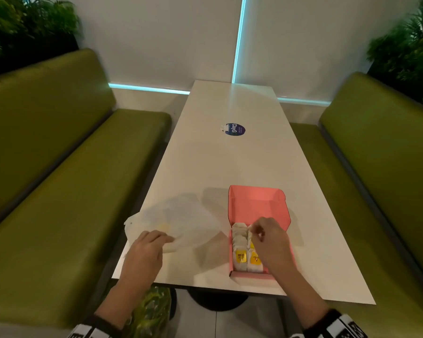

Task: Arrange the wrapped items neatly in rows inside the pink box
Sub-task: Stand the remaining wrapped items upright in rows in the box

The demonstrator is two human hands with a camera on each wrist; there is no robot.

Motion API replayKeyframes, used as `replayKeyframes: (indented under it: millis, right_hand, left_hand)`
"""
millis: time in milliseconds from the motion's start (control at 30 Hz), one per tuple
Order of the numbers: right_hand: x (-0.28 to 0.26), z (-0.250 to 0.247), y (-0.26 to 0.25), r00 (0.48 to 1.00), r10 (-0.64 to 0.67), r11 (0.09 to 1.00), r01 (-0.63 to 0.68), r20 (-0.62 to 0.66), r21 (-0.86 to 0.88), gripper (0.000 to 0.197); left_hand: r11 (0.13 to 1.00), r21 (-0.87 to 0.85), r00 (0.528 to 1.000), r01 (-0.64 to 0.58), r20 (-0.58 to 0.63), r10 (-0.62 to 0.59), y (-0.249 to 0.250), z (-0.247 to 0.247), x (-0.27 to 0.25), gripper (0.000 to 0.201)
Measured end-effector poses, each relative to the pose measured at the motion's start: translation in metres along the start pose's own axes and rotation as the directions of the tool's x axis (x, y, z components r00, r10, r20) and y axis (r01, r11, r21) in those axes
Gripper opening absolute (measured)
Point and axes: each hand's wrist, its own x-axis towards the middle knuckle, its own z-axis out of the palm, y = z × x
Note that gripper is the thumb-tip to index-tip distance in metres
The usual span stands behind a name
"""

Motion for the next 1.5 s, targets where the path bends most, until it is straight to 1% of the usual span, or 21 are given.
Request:
replayKeyframes:
  millis: [67,133,167,233,267,300,367,433,533,600,667,733,867,933,1000,1100,1133,1200,1300,1367,1500]
  right_hand:
    - [-0.003,0.003,-0.033,0.983,-0.166,0.981,0.157,0.074,0.116,0.02]
    - [-0.006,0.013,-0.063,0.924,-0.336,0.936,0.306,0.185,0.172,0.014]
    - [-0.007,0.02,-0.075,0.883,-0.403,0.914,0.376,0.239,0.154,0.019]
    - [-0.005,0.038,-0.093,0.777,-0.529,0.833,0.553,0.342,0.03,0.028]
    - [-0.004,0.046,-0.099,0.733,-0.534,0.793,0.607,0.422,-0.051,0.029]
    - [-0.002,0.052,-0.104,0.715,-0.487,0.773,0.62,0.501,-0.134,0.029]
    - [0.002,0.058,-0.111,0.723,-0.31,0.766,0.575,0.617,-0.288,0.03]
    - [0.004,0.06,-0.114,0.738,-0.185,0.757,0.528,0.648,-0.385,0.029]
    - [0.006,0.068,-0.12,0.747,-0.097,0.749,0.49,0.658,-0.446,0.027]
    - [0.014,0.083,-0.123,0.737,-0.052,0.71,0.501,0.673,-0.494,0.027]
    - [0.022,0.103,-0.124,0.702,-0.032,0.632,0.565,0.711,-0.53,0.034]
    - [0.025,0.122,-0.123,0.668,-0.037,0.584,0.618,0.743,-0.527,0.042]
    - [0.016,0.145,-0.113,0.699,-0.13,0.604,0.619,0.704,-0.503,0.045]
    - [0.013,0.149,-0.108,0.719,-0.178,0.567,0.633,0.672,-0.527,0.042]
    - [0.012,0.149,-0.107,0.714,-0.196,0.533,0.653,0.672,-0.538,0.04]
    - [0.011,0.147,-0.108,0.697,-0.151,0.495,0.667,0.701,-0.557,0.036]
    - [0.01,0.144,-0.111,0.695,-0.104,0.496,0.656,0.711,-0.569,0.036]
    - [0.012,0.134,-0.117,0.693,-0.042,0.556,0.615,0.719,-0.56,0.035]
    - [0.014,0.108,-0.127,0.739,-0.083,0.772,0.472,0.669,-0.426,0.031]
    - [0.011,0.088,-0.129,0.784,-0.137,0.875,0.382,0.606,-0.297,0.027]
    - [0.006,0.052,-0.128,0.799,-0.157,0.939,0.302,0.581,-0.163,0.025]
  left_hand:
    - [1.0,0.015,1.0,-0.02,-0.009,0.02,0.002,-0.01,0.004,0.047]
    - [1.0,0.003,1.0,0.014,0.012,-0.014,0.004,-0.02,0.006,0.061]
    - [0.999,-0.012,0.999,0.033,0.016,-0.033,0.006,-0.024,0.007,0.066]
    - [0.998,-0.044,0.998,0.049,0.029,-0.048,0.006,-0.029,0.008,0.074]
    - [0.997,-0.05,0.998,0.055,0.039,-0.053,0.006,-0.033,0.009,0.077]
    - [0.997,-0.046,0.998,0.056,0.044,-0.054,0.006,-0.037,0.01,0.079]
    - [0.999,-0.006,0.998,0.054,0.045,-0.054,0.006,-0.043,0.01,0.081]
    - [0.998,0.043,0.998,0.035,0.057,-0.037,0.009,-0.043,0.01,0.086]
    - [0.999,0.041,0.998,-0.019,0.066,0.016,0.013,-0.036,0.008,0.097]
    - [0.999,0.014,0.996,-0.043,0.077,0.042,0.015,-0.031,0.007,0.099]
    - [0.998,-0.004,0.995,-0.062,0.077,0.062,0.017,-0.028,0.007,0.097]
    - [0.996,-0.027,0.993,-0.081,0.08,0.083,0.018,-0.025,0.006,0.097]
    - [0.995,-0.058,0.991,-0.083,0.105,0.088,0.014,-0.02,0.0,0.098]
    - [0.994,-0.056,0.992,-0.094,0.082,0.098,0.012,-0.02,-0.003,0.098]
    - [0.994,-0.05,0.994,-0.093,0.061,0.096,0.012,-0.022,-0.004,0.096]
    - [0.994,-0.048,0.994,-0.097,0.038,0.099,0.011,-0.024,-0.005,0.095]
    - [0.994,-0.044,0.994,-0.103,0.036,0.105,0.011,-0.024,-0.005,0.096]
    - [0.993,-0.032,0.993,-0.111,0.035,0.112,0.01,-0.024,-0.006,0.096]
    - [0.994,-0.014,0.994,-0.108,0.03,0.108,0.008,-0.024,-0.007,0.098]
    - [0.994,-0.009,0.994,-0.108,0.032,0.108,0.007,-0.023,-0.007,0.099]
    - [0.997,-0.002,0.996,-0.078,0.043,0.078,0.01,-0.023,-0.007,0.102]
